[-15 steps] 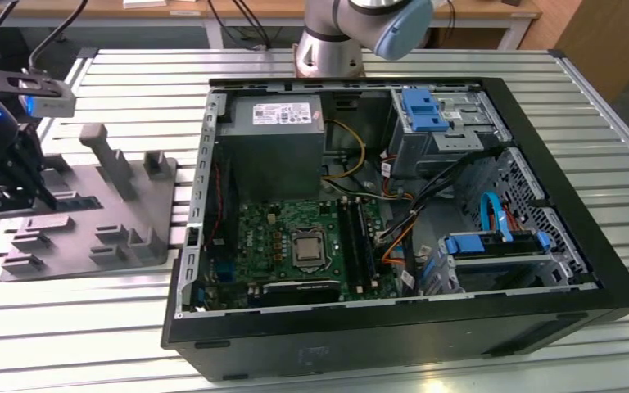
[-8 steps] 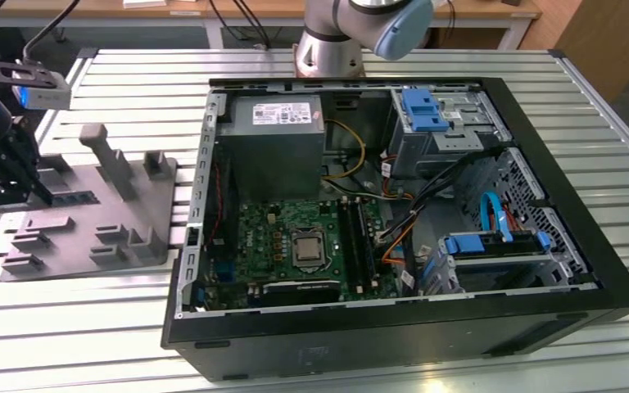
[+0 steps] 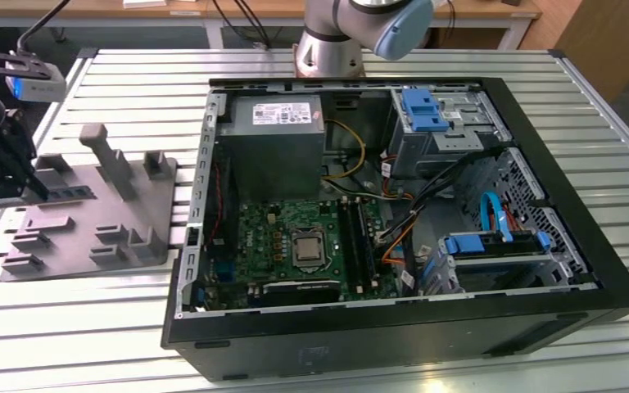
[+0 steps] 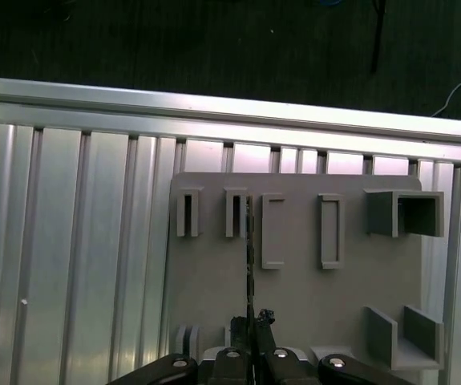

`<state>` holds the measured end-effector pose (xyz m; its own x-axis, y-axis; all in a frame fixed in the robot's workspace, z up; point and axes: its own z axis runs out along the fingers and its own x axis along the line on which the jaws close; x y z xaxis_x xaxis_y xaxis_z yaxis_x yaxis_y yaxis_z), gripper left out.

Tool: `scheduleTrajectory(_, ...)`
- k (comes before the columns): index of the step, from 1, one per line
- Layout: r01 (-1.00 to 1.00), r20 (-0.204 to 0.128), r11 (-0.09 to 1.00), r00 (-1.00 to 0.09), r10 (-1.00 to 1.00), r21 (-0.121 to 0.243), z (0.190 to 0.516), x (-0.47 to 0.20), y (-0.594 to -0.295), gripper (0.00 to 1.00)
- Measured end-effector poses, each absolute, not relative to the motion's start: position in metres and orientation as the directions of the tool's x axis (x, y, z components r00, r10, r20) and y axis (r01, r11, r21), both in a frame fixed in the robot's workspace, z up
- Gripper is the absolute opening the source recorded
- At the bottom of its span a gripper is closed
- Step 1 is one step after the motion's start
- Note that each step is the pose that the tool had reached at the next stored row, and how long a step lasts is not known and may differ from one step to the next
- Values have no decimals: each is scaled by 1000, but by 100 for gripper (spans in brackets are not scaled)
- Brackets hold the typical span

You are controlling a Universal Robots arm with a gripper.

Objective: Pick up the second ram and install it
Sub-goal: 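Pick up the second ram and move it above second insertion slot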

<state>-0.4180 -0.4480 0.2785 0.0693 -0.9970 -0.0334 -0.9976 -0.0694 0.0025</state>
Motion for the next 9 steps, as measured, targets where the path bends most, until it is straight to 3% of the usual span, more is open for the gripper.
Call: scheduleTrajectory(9, -998, -35, -69, 69, -997, 2, 290, -418, -448, 14)
